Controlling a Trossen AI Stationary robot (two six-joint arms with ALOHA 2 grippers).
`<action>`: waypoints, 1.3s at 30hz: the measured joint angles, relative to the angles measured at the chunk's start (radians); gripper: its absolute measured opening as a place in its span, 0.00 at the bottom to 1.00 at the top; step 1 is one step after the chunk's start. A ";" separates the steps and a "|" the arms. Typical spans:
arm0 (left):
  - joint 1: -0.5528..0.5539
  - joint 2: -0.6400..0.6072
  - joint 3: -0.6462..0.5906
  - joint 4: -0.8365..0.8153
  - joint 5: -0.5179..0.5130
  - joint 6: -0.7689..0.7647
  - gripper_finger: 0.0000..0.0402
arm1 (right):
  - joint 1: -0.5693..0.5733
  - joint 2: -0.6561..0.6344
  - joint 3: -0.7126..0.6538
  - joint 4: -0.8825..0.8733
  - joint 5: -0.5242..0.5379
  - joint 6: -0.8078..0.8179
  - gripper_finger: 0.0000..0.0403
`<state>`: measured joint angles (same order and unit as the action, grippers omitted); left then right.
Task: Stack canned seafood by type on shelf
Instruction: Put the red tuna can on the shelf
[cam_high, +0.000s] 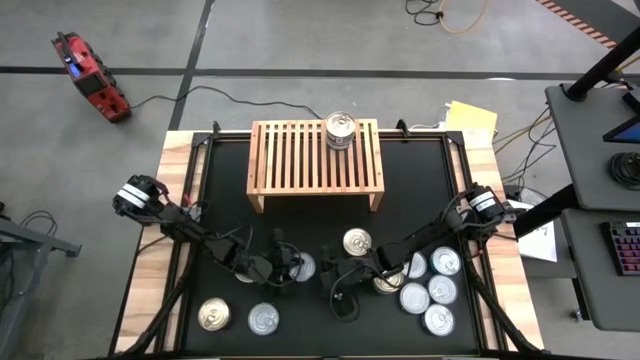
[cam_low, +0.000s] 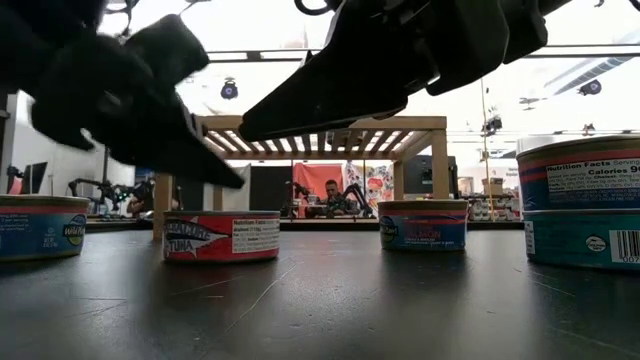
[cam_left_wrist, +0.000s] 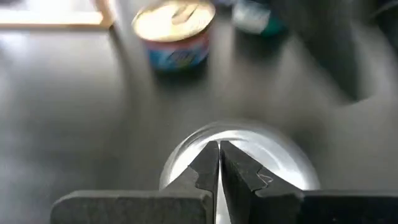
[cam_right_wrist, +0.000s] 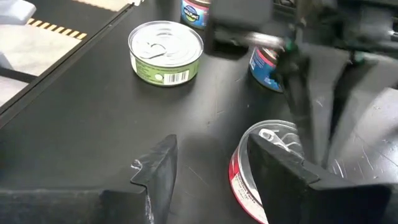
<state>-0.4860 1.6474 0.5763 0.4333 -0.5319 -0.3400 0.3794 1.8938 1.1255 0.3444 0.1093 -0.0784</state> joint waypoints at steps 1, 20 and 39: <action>0.001 0.002 -0.002 -0.024 -0.001 -0.002 0.00 | 0.000 0.000 0.000 -0.001 0.000 0.002 0.45; -0.050 -0.142 -0.005 -0.323 0.021 -0.078 0.00 | -0.019 0.000 -0.003 -0.021 0.008 -0.001 0.44; -0.064 -0.099 -0.027 -0.329 0.006 -0.229 0.00 | -0.024 0.052 -0.008 0.044 0.048 -0.088 0.52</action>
<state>-0.5503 1.5482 0.5495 0.1043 -0.5262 -0.5694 0.3551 1.9461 1.1179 0.3886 0.1574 -0.1666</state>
